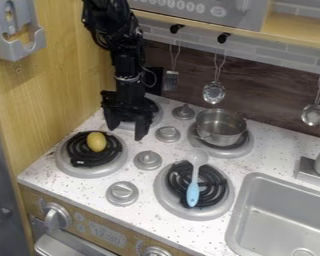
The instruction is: Move the silver pot to the upper left side burner
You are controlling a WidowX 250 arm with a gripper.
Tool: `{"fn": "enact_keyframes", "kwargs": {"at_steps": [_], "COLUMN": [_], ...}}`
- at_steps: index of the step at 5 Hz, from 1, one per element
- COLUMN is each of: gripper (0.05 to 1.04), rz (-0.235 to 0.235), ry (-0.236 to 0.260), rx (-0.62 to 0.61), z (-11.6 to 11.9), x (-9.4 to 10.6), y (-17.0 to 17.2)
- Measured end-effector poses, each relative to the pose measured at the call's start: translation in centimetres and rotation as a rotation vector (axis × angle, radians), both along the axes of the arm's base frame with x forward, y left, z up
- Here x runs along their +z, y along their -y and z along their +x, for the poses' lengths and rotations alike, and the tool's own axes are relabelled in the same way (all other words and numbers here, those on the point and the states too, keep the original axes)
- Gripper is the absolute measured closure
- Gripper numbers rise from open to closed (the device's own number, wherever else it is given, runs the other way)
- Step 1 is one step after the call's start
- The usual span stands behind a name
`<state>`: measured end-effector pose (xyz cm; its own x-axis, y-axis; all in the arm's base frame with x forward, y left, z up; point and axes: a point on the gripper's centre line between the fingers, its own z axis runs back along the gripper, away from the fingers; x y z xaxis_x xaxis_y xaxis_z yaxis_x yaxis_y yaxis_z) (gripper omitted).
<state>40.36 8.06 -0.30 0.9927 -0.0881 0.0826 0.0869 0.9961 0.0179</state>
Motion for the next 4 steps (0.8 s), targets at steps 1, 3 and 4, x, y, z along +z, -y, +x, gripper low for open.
{"fn": "enact_keyframes", "kwargs": {"at_steps": [1, 3, 4], "gripper": [0.083, 0.083, 0.083], "rz": [-0.01, -0.004, -0.005], "ry": [-0.046, -0.054, 0.006], "rx": [-0.004, -0.117, -0.218], "z": [-0.7, -0.2, 1.5], "x": [-1.8, -2.1, -1.4], "y": [0.2, 3.2, 6.5]}}
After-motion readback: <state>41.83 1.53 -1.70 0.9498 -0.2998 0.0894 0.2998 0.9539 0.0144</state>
